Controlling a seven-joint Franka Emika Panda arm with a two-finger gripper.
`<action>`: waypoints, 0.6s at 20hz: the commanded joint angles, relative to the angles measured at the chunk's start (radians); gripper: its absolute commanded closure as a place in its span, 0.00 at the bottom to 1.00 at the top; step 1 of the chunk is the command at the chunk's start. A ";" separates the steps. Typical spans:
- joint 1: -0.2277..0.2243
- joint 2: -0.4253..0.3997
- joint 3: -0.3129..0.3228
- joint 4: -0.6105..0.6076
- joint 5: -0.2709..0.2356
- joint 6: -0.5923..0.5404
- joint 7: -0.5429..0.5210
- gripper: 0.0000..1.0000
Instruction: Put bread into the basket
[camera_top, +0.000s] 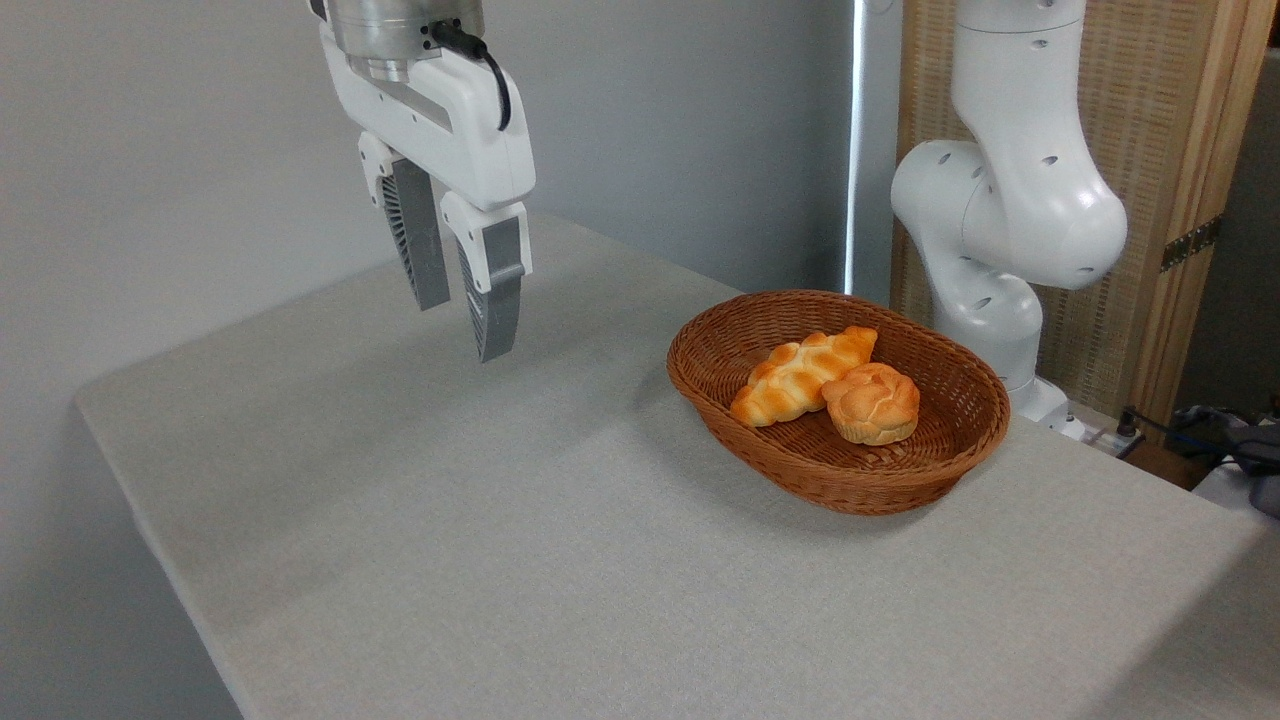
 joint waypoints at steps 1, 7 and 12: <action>0.010 0.007 -0.011 0.010 0.074 0.011 -0.058 0.00; 0.010 0.007 -0.012 0.010 0.079 -0.015 -0.058 0.00; 0.010 0.007 -0.014 0.013 0.071 -0.061 -0.055 0.00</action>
